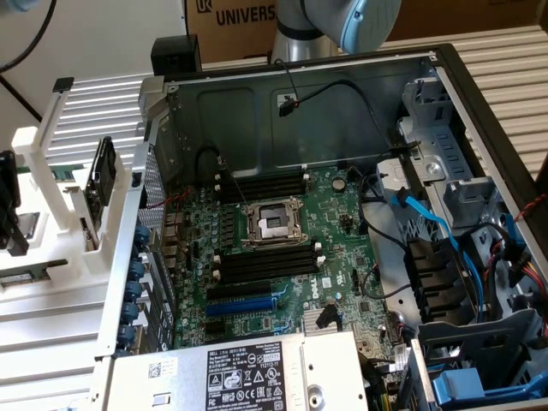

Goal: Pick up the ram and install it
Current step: 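Pick up the ram and move it above insertion slot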

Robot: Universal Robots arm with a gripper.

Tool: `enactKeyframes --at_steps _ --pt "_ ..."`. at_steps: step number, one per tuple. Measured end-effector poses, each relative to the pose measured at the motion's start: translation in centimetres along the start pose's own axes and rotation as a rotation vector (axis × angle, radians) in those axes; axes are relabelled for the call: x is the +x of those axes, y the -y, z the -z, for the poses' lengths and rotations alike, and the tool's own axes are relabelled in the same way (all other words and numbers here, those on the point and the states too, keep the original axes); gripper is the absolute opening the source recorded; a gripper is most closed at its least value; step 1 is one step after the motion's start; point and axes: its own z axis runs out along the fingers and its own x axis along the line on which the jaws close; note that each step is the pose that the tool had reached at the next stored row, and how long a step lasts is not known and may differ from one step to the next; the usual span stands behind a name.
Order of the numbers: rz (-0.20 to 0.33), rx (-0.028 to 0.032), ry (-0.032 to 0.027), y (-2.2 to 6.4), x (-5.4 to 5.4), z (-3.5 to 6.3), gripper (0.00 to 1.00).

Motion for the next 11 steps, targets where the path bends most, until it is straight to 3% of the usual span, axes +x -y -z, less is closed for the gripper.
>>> enactKeyframes --at_steps 1,3,4,11 --pt "0.000 0.0000 0.0000 0.00 0.00 0.00 0.17" --pt "0.000 0.0000 0.0000 0.00 0.00 0.00 0.17" --pt "0.000 0.0000 0.0001 0.00 0.00 0.00 0.25" --pt "0.004 -0.0003 -0.0016 0.00 0.04 -0.01 0.25"
